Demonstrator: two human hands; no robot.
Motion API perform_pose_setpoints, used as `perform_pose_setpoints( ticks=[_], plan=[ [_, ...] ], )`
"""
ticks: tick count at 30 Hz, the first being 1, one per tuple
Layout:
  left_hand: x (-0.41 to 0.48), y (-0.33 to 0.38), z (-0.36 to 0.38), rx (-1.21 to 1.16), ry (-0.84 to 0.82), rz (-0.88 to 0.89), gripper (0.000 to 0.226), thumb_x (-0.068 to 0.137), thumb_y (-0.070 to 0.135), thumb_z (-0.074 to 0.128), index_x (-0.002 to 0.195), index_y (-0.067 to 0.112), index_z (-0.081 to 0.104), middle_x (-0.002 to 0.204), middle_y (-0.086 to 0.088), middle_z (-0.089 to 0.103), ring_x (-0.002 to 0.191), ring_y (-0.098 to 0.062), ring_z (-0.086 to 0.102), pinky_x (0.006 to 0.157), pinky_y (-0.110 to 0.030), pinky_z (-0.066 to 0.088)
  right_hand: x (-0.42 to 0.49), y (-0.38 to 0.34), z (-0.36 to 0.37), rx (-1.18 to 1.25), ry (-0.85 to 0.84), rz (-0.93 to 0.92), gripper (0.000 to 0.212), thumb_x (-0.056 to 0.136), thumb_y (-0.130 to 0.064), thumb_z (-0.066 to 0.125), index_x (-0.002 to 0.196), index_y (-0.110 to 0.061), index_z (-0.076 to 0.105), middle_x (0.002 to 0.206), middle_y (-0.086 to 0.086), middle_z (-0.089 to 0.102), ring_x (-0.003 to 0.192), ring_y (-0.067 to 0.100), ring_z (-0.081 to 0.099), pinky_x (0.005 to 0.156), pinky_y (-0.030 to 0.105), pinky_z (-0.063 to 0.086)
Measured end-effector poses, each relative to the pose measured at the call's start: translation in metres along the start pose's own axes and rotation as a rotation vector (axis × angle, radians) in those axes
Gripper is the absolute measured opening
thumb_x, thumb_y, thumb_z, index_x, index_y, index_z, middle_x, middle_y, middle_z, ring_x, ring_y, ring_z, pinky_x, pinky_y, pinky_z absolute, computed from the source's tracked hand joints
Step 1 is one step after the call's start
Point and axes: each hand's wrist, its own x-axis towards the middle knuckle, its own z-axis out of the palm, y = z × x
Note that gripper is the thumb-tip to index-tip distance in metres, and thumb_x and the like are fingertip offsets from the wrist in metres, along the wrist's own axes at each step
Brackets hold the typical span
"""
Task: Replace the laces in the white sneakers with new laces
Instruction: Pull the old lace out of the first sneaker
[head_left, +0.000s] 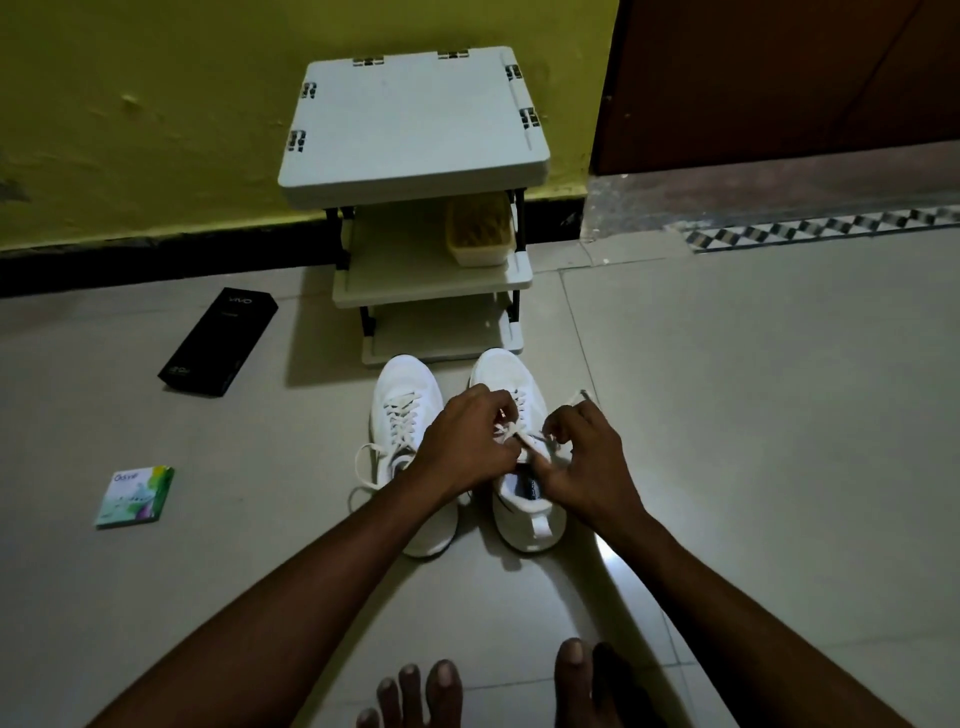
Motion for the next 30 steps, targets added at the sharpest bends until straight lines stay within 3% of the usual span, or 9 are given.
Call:
perform_pose_setpoints(
  ticks=[3, 7, 10, 13, 19, 25, 30],
  plan=[
    [0.0, -0.003, 0.004, 0.062, 0.049, 0.036, 0.019, 0.078, 0.029, 0.067, 0.096, 0.028, 0.062, 0.094, 0.008, 0.056, 0.091, -0.018, 0.058, 0.077, -0.037, 0.051, -0.002, 0.0, 0.003, 0.022, 0.016, 0.004, 0.03, 0.077, -0.025, 0.081, 0.082, -0.018, 0.052, 0.082, -0.002, 0.05, 0.075, 0.011, 0.05, 0.063, 0.028, 0.042],
    [0.003, -0.001, 0.001, 0.069, 0.069, 0.013, 0.012, 0.078, 0.026, 0.066, 0.089, 0.029, 0.063, 0.091, 0.008, 0.061, 0.089, -0.016, 0.059, 0.075, -0.034, 0.047, -0.01, -0.003, 0.007, 0.067, 0.038, 0.047, 0.028, 0.084, -0.028, 0.076, 0.08, -0.019, 0.05, 0.077, -0.006, 0.051, 0.075, 0.012, 0.051, 0.062, 0.032, 0.044],
    [0.011, 0.001, -0.009, 0.116, -0.006, 0.049, 0.008, 0.081, 0.026, 0.064, 0.088, 0.028, 0.067, 0.09, 0.007, 0.066, 0.088, -0.016, 0.061, 0.073, -0.031, 0.046, -0.008, -0.003, 0.006, 0.031, 0.032, 0.022, 0.027, 0.085, -0.026, 0.076, 0.08, -0.019, 0.05, 0.076, -0.006, 0.051, 0.073, 0.013, 0.05, 0.062, 0.035, 0.046],
    [0.019, 0.002, -0.018, 0.195, -0.117, 0.091, 0.009, 0.076, 0.029, 0.067, 0.084, 0.027, 0.063, 0.086, 0.007, 0.068, 0.087, -0.018, 0.064, 0.071, -0.031, 0.047, -0.007, -0.003, 0.005, -0.014, 0.007, -0.003, 0.026, 0.084, -0.024, 0.075, 0.081, -0.02, 0.05, 0.077, -0.007, 0.049, 0.071, 0.01, 0.047, 0.06, 0.027, 0.039],
    [0.029, -0.005, -0.023, 0.067, -0.187, 0.003, 0.007, 0.072, 0.026, 0.073, 0.079, 0.026, 0.071, 0.079, 0.009, 0.071, 0.082, -0.01, 0.065, 0.076, -0.033, 0.057, -0.009, 0.001, 0.005, -0.022, -0.002, -0.01, 0.022, 0.08, -0.018, 0.075, 0.084, -0.02, 0.054, 0.082, -0.007, 0.051, 0.073, 0.009, 0.048, 0.062, 0.026, 0.04],
    [0.043, 0.007, -0.025, 0.307, -0.305, 0.092, 0.018, 0.075, 0.026, 0.074, 0.074, 0.028, 0.056, 0.084, 0.004, 0.063, 0.082, -0.016, 0.055, 0.068, -0.032, 0.046, -0.008, 0.0, 0.002, 0.001, -0.018, -0.024, 0.019, 0.081, -0.017, 0.073, 0.086, -0.019, 0.055, 0.084, -0.005, 0.053, 0.075, 0.014, 0.051, 0.064, 0.036, 0.046],
    [0.047, 0.001, -0.032, 0.179, -0.373, 0.046, 0.009, 0.082, 0.013, 0.067, 0.079, 0.021, 0.071, 0.085, 0.0, 0.073, 0.084, -0.015, 0.065, 0.078, -0.036, 0.057, -0.009, -0.003, 0.004, 0.02, 0.002, -0.005, 0.019, 0.082, -0.016, 0.074, 0.085, -0.018, 0.055, 0.083, -0.003, 0.054, 0.075, 0.016, 0.053, 0.063, 0.04, 0.048]
  ],
)
